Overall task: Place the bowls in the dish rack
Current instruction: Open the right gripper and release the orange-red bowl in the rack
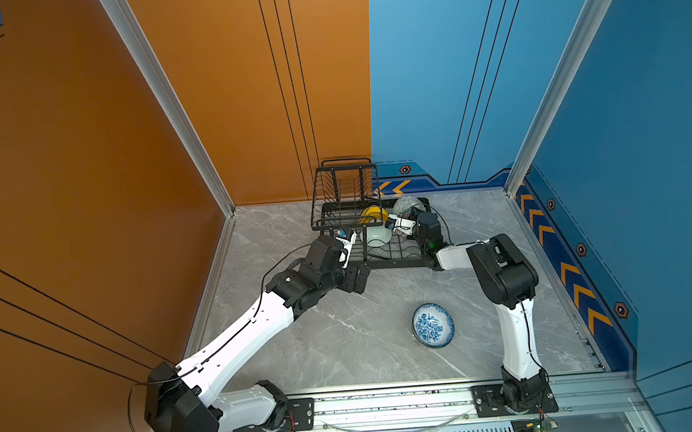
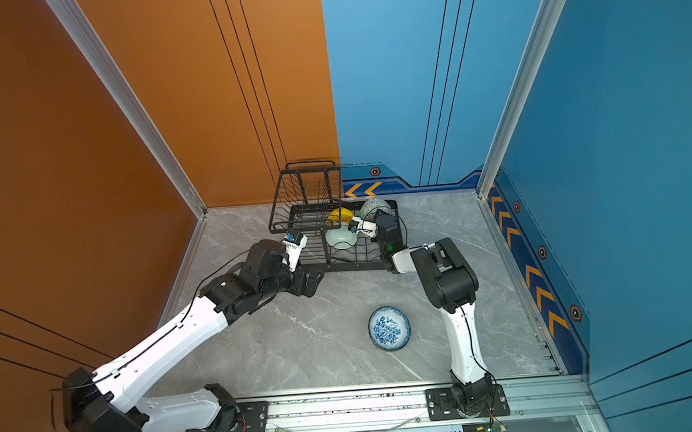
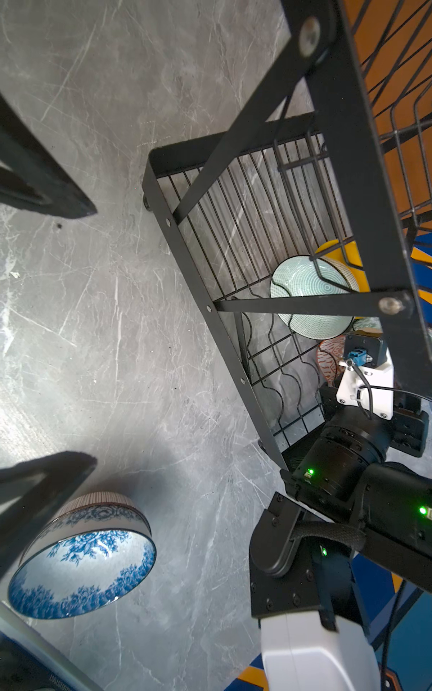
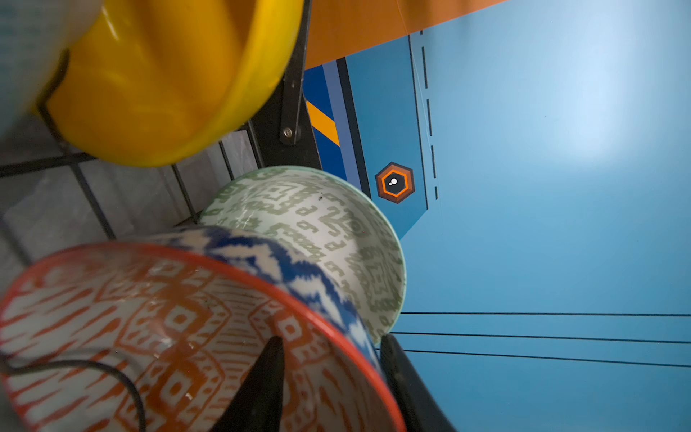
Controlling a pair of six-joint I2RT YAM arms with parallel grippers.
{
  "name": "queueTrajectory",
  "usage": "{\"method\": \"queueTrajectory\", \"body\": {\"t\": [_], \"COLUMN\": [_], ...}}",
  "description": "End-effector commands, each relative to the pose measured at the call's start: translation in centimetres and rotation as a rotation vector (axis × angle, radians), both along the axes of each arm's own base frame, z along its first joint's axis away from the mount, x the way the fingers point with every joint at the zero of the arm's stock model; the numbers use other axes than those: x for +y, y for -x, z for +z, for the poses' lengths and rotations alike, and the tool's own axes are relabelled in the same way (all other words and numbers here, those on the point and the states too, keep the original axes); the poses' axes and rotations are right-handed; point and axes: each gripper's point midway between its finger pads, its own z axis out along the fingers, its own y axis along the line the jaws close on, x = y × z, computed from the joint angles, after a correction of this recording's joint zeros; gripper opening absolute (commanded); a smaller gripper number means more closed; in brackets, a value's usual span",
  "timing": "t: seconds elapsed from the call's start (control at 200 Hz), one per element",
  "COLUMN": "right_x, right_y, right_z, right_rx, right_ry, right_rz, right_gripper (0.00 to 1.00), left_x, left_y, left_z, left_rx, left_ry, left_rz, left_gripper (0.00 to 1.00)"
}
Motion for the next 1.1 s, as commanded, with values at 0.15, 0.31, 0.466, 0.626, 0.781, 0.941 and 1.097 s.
{"method": "queueTrajectory", "body": {"t": [0.15, 0.31, 0.466, 0.626, 0.781, 0.941, 1.097], "right_x": [0.3, 0.0, -0.1, -0.5, -0.8, -0.8, -0.6], "right_y": [1.9, 2.4, 2.9, 3.7, 4.9, 6.5, 8.4], "right_z": [4.0, 4.1, 4.5, 5.2, 5.4, 5.7, 6.0], "right_rx": [0.017, 0.026, 0.035, 0.039, 0.051, 0.064, 0.094], "right_ry": [-0.055, -0.063, -0.071, -0.117, -0.164, -0.222, -0.287], "right_rz": [0.027, 0.019, 0.005, -0.017, -0.044, -0.064, -0.076], "right_gripper": [0.87, 0.99, 1.00, 1.00, 1.00, 1.00, 1.00], "left_x": [1.0, 1.4, 1.5, 1.6, 1.6, 1.8, 2.1], "left_y": [0.5, 0.9, 1.0, 1.0, 1.1, 1.4, 1.9], "left_z": [-0.2, -1.7, -1.6, -1.7, -1.6, -1.5, -1.5], "left_rx": [0.009, 0.037, 0.034, 0.036, 0.033, 0.030, 0.031], "left_ry": [0.007, -0.007, -0.001, 0.000, 0.008, 0.016, 0.028], "left_rz": [0.021, 0.024, 0.027, 0.030, 0.029, 0.031, 0.037], "left_gripper": [0.98, 0.98, 0.98, 0.98, 0.98, 0.98, 0.98]}}
